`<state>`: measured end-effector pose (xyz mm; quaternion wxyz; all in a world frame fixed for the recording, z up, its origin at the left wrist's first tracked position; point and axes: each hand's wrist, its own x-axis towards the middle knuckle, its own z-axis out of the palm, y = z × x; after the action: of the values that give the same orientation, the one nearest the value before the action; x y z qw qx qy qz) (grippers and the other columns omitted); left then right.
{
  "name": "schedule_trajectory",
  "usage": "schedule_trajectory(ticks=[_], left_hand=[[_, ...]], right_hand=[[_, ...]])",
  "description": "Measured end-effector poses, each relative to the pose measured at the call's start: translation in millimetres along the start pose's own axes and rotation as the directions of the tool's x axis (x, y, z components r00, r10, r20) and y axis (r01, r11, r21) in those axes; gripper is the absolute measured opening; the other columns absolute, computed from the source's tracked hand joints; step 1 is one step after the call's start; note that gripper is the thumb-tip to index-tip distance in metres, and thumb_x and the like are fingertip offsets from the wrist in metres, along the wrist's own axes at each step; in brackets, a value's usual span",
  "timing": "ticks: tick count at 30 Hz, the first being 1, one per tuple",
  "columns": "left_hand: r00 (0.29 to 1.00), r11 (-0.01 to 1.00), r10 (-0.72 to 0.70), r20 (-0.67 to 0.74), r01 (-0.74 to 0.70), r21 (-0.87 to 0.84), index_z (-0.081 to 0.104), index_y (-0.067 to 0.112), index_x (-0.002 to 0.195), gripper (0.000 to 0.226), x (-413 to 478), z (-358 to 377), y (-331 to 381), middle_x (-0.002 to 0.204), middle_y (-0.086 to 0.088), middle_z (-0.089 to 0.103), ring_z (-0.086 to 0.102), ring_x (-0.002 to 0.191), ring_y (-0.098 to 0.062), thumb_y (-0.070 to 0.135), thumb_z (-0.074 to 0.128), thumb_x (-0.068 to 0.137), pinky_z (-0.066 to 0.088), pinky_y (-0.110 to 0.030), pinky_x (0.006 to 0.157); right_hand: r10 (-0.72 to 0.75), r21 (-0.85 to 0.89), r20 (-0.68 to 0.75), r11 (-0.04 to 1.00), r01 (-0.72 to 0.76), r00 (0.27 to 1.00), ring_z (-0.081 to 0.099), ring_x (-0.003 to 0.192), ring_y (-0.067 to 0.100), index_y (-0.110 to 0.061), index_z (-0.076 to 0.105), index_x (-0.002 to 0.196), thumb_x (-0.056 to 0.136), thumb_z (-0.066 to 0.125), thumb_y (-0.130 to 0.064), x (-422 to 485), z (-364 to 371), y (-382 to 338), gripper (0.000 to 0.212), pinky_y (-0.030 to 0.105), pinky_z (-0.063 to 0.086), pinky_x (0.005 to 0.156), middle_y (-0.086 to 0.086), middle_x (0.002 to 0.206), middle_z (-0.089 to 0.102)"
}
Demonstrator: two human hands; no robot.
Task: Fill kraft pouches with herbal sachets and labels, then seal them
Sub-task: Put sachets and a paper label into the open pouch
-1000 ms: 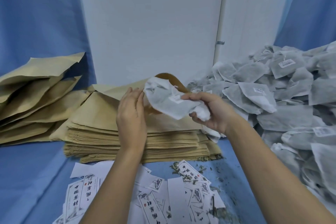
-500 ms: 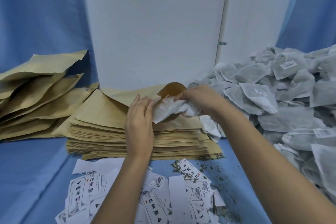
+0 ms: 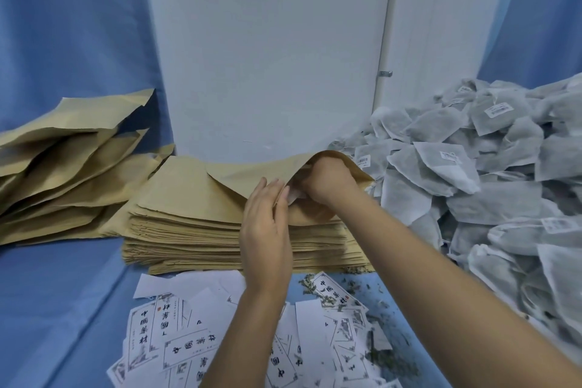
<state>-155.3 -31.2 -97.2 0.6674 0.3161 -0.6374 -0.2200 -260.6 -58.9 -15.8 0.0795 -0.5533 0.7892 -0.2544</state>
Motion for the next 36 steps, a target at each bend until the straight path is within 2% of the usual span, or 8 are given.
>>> schedule_trajectory(ticks=[5, 9, 15, 18, 24, 32, 34, 36], left_hand=[[1.0, 1.0, -0.003, 0.02, 0.002, 0.017, 0.064, 0.011, 0.118, 0.043, 2, -3, -5, 0.12, 0.008, 0.059, 0.044, 0.127, -0.003, 0.035, 0.04, 0.092, 0.029, -0.004, 0.101], [1.0, 1.0, -0.012, 0.028, 0.011, 0.016, 0.064, 0.012, 0.118, 0.041, 3, -2, -2, 0.118, 0.01, 0.058, 0.047, 0.125, -0.005, 0.035, 0.041, 0.093, 0.031, -0.006, 0.101], [0.996, 0.995, 0.091, -0.015, -0.09, 0.051, 0.067, 0.004, 0.111, 0.032, -4, -1, 2, 0.109, 0.009, 0.059, 0.058, 0.11, -0.012, 0.024, 0.047, 0.096, 0.04, -0.014, 0.098], [0.993, 0.99, 0.118, -0.017, -0.116, 0.082, 0.068, 0.003, 0.11, 0.031, -5, -2, 0, 0.107, 0.005, 0.063, 0.061, 0.106, -0.014, 0.022, 0.048, 0.095, 0.045, -0.023, 0.095], [1.0, 0.999, 0.018, -0.003, -0.017, 0.042, 0.066, 0.009, 0.116, 0.044, 3, -6, 0, 0.113, 0.003, 0.065, 0.06, 0.11, -0.012, 0.036, 0.042, 0.092, 0.045, -0.025, 0.095], [0.997, 0.997, 0.056, -0.045, -0.053, 0.053, 0.068, 0.011, 0.113, 0.042, -7, -7, -1, 0.112, 0.009, 0.065, 0.06, 0.111, -0.009, 0.038, 0.042, 0.095, 0.045, -0.022, 0.095], [0.999, 1.0, 0.009, -0.045, -0.008, 0.022, 0.067, 0.013, 0.115, 0.035, -5, -3, -2, 0.111, 0.021, 0.059, 0.057, 0.115, -0.01, 0.033, 0.046, 0.095, 0.042, -0.018, 0.098], [0.997, 0.999, -0.042, -0.061, 0.042, -0.003, 0.066, 0.013, 0.116, 0.029, 0, 4, -1, 0.107, 0.034, 0.05, 0.055, 0.118, -0.009, 0.026, 0.049, 0.097, 0.038, -0.009, 0.096]], right_hand=[[-0.058, 0.11, -0.175, 0.991, 0.078, 0.983, 0.058, 0.083, 0.029, -0.011, 0.053, 0.064, 0.083, 0.056, -0.008, -7, 6, 9, 0.019, 0.026, 0.035, 0.057, 0.005, 0.069, 0.054], [-0.271, -0.212, -0.312, 0.954, 0.211, 0.911, 0.058, 0.098, 0.028, -0.011, 0.069, 0.102, 0.088, 0.055, -0.021, -12, 15, 18, 0.022, 0.033, 0.046, 0.068, 0.01, 0.105, 0.061], [-0.19, -0.374, 0.26, 0.884, 0.28, 0.947, 0.054, 0.087, 0.025, -0.01, 0.058, 0.097, 0.096, 0.041, -0.016, -4, 17, 16, 0.018, 0.033, 0.047, 0.08, 0.012, 0.11, 0.064], [-0.152, -0.415, 0.337, 0.862, 0.291, 0.929, 0.054, 0.108, 0.029, -0.009, 0.055, 0.118, 0.098, 0.037, -0.016, -4, 20, 7, 0.028, 0.04, 0.043, 0.097, 0.012, 0.122, 0.059], [-0.243, -0.145, -0.263, 0.967, 0.211, 0.934, 0.06, 0.093, 0.035, -0.004, 0.056, 0.109, 0.091, 0.045, -0.012, -17, 26, 2, 0.022, 0.029, 0.034, 0.066, 0.016, 0.105, 0.064], [-0.352, -0.213, 0.277, 0.885, 0.414, 0.894, 0.054, 0.102, 0.028, 0.001, 0.057, 0.115, 0.098, 0.036, -0.008, -9, 26, -2, 0.029, 0.024, 0.033, 0.077, 0.019, 0.118, 0.059], [-0.406, -0.211, 0.146, 0.878, 0.429, 0.902, 0.055, 0.105, 0.03, -0.003, 0.058, 0.115, 0.097, 0.037, -0.01, -11, 28, 2, 0.028, 0.028, 0.041, 0.081, 0.017, 0.117, 0.061], [-0.416, -0.134, -0.195, 0.908, 0.396, 0.888, 0.057, 0.097, 0.031, -0.007, 0.062, 0.099, 0.092, 0.041, -0.012, -18, 28, 13, 0.022, 0.034, 0.044, 0.075, 0.012, 0.103, 0.064]])
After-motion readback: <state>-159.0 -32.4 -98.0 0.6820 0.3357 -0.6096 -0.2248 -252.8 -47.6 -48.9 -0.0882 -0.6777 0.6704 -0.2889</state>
